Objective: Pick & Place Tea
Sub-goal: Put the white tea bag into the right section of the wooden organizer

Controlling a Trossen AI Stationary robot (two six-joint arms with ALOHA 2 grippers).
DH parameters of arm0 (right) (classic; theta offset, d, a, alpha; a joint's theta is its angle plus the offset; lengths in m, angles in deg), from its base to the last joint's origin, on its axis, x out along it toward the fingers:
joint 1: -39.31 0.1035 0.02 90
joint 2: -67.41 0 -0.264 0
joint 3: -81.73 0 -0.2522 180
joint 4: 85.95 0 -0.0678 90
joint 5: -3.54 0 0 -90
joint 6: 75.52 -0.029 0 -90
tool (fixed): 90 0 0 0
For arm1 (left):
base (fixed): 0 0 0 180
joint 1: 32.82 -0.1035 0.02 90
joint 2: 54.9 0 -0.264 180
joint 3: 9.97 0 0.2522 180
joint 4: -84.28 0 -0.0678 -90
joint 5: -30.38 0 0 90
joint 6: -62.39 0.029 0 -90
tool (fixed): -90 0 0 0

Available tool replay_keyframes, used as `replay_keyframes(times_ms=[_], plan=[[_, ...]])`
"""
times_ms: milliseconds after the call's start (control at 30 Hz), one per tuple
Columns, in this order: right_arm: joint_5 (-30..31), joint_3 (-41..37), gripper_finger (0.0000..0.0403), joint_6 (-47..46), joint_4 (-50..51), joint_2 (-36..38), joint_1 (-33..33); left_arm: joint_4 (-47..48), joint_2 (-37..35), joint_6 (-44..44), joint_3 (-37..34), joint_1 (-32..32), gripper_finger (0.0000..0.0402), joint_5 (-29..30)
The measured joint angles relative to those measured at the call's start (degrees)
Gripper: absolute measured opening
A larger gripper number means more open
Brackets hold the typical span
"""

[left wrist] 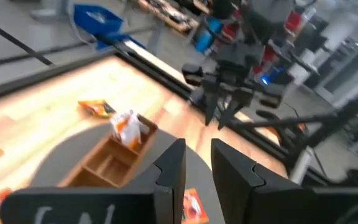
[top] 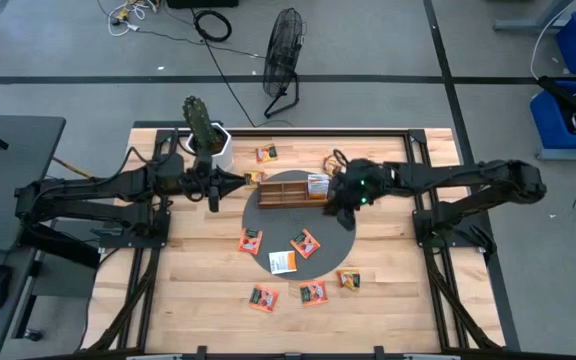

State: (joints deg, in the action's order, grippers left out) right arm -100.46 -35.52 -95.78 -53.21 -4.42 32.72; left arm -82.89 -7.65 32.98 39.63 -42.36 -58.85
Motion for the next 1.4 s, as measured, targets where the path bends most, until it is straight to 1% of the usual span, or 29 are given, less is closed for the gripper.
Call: replay_keyframes(times_ms=[133,233,267,300,400,533,633,733,867,967,1033,1167,1233,1400], plan=[[1.5,0.0,0.0084,-7.6,0.0,0.0,4.7,1.5,0.0,-0.8,0.0,0.0,0.0078,-4.8],[1.6,0.0,0.0039,-10.5,0.0,0.0,8.3,2.1,0.0,-3.3,0.0,0.6,0.0078,-5.9],[2.0,0.0,0.002,-10.7,0.0,0.0,9.5,2.2,0.0,-3.8,0.0,0.9,0.0078,-5.9],[3.1,0.0,0.0011,-10.8,0.0,0.0,10.7,2.1,0.0,-4.5,0.0,1.3,0.0078,-5.9],[8.4,0.0,0.0009,-12.9,-0.3,0.0,14.7,2.1,0.8,-6.1,0.0,2.8,0.0078,-6.0],[16.7,0.0,0.0004,-13.9,-4.2,0.0,21.0,2.2,2.7,-8.4,0.0,6.2,0.0073,-5.9],[20.2,0.0,0.0002,-15.3,-5.8,0.0,25.1,1.7,5.3,-11.6,0.0,9.1,0.0072,-6.0],[24.5,0.0,0.0002,-17.7,-5.8,0.0,29.4,1.2,8.8,-15.7,0.0,11.9,0.0073,-6.0],[27.9,0.0,0.0001,-21.3,-5.5,0.0,35.3,-0.5,14.5,-21.7,0.0,14.8,0.0073,-6.0],[31.8,0.0,0.0001,-24.3,-4.1,0.0,39.5,-1.7,19.0,-29.9,0.0,15.4,0.0078,-5.5],[34.5,0.0,0.0001,-26.6,-2.7,0.0,42.2,-2.2,22.3,-34.6,0.0,15.4,0.0087,-5.2],[38.9,0.1,0.0,-31.0,0.6,0.0,46.8,-4.2,28.3,-38.9,0.0,16.0,0.0117,-5.5],[40.4,0.1,0.0,-32.9,2.2,0.0,48.7,-5.6,31.0,-39.3,0.0,16.2,0.0136,-6.2],[43.0,0.1,0.0,-37.5,5.6,0.0,52.1,-12.8,37.5,-39.2,0.0,16.3,0.0183,-8.5]])
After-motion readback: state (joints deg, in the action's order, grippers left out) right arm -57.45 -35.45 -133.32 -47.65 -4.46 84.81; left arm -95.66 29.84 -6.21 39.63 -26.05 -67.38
